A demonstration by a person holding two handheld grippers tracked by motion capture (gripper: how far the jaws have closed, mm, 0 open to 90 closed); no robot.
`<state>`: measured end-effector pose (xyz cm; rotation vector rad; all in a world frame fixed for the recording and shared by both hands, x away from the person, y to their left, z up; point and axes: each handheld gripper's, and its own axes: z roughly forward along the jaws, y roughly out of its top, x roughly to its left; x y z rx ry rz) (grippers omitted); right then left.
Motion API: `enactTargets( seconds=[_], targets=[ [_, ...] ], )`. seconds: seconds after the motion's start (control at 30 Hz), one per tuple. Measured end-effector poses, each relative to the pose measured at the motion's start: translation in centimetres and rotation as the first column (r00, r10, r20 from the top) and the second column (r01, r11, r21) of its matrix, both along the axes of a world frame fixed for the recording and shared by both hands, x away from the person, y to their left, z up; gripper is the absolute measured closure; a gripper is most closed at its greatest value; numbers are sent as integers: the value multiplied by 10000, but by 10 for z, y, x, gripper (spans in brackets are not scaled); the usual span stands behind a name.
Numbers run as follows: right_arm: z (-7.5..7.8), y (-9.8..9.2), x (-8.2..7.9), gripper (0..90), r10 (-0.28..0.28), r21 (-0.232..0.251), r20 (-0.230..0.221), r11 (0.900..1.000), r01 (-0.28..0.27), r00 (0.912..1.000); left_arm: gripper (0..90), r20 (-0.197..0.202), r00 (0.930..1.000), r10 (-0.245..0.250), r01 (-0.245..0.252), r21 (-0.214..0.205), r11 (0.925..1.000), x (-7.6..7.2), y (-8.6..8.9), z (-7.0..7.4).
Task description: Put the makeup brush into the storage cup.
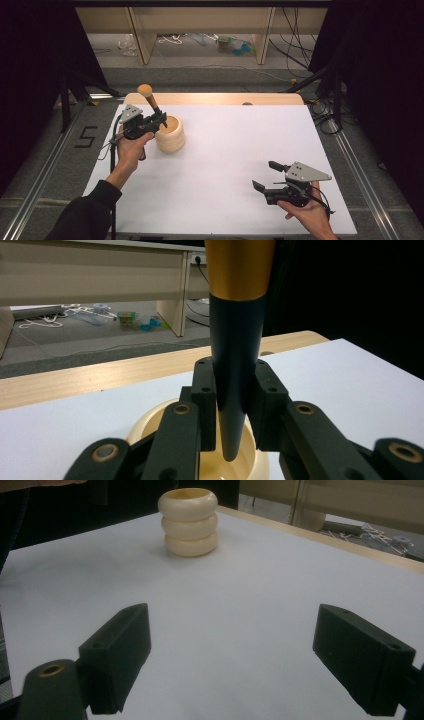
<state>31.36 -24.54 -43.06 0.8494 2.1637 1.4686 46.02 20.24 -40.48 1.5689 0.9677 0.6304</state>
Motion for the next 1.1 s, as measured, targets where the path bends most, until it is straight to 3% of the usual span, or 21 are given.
enactTargets(
  seconds=[0.5,0.67,0.8,1.1],
  targets=[
    [-2,2,0,166,94,-20,1,10000,-94,10000,758,-203,9995,243,-239,195,9995,14,-4,-13],
    [-1,2,-1,166,155,-110,-53,9998,-155,9999,758,-184,9997,143,-133,540,9985,18,-4,-17],
    [-2,2,-1,167,178,-104,-54,9998,-179,9998,757,-367,9990,258,-242,449,9987,18,-6,-20],
    [-2,3,0,169,223,-96,-51,9997,-223,9997,758,-348,9992,171,-143,781,9968,21,-7,-25]
  ],
)
